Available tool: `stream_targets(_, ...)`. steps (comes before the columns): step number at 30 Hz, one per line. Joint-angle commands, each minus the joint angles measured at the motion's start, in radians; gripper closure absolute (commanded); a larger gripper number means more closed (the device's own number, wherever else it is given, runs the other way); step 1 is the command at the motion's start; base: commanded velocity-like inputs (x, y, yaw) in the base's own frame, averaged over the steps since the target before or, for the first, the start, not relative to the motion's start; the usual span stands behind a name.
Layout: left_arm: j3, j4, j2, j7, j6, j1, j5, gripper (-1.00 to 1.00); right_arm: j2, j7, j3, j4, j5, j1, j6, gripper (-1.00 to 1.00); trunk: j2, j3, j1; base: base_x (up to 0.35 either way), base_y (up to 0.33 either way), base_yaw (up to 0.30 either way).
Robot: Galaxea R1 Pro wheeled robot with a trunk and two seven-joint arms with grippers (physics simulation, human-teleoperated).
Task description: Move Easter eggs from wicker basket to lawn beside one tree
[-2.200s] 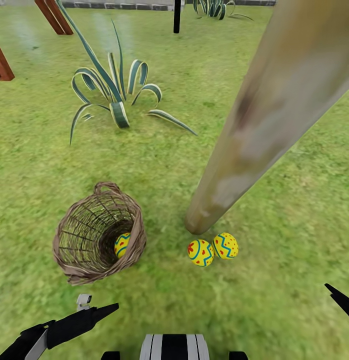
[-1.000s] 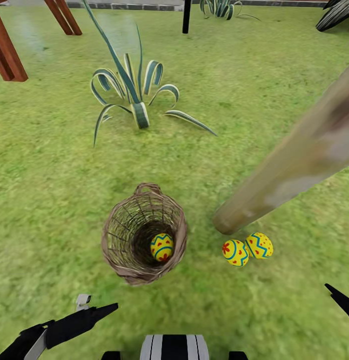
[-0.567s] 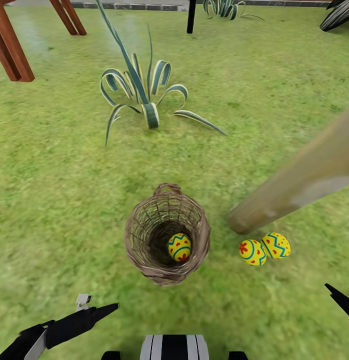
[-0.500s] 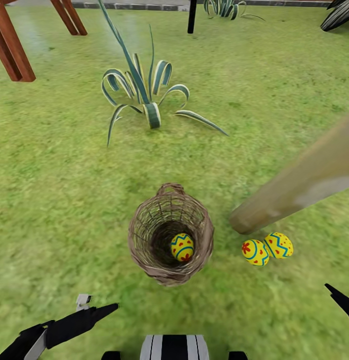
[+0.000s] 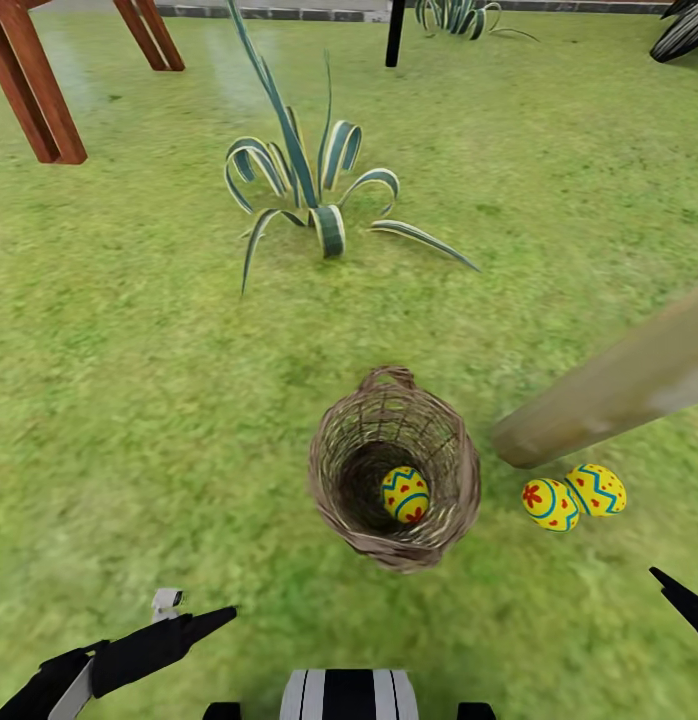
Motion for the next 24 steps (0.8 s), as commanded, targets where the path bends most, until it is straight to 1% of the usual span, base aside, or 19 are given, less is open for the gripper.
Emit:
stream_targets(1, -0.001, 0.0, 0.0, -0.003, 0.011, 0.0, 0.004, -1.0, 0.0, 0.006, 0.008, 0.004, -0.008, -0.002, 0.009, -1.0, 0.0, 0.0, 0.0, 0.0, 0.319, 0.0)
stream_targets(17, -0.001, 0.0, 0.0, -0.003, 0.011, 0.0, 0.004, -1.0, -0.001, 0.006, 0.007, 0.004, -0.007, -0.002, 0.008, -1.0, 0.0, 0.0, 0.0, 0.0, 0.319, -0.004)
stream_targets(21, -0.001, 0.0, 0.0, -0.003, 0.011, 0.0, 0.004, -1.0, -0.002, 0.005, 0.008, 0.004, -0.006, -0.002, 0.007, -1.0, 0.0, 0.0, 0.0, 0.033, 0.289, -0.159)
stream_targets(24, -0.001, 0.0, 0.0, -0.001, 0.011, 0.0, 0.004, -1.0, -0.003, 0.003, 0.007, 0.004, -0.006, -0.002, 0.007, -1.0, 0.0, 0.001, 0.0, 0.022, 0.074, -0.236)
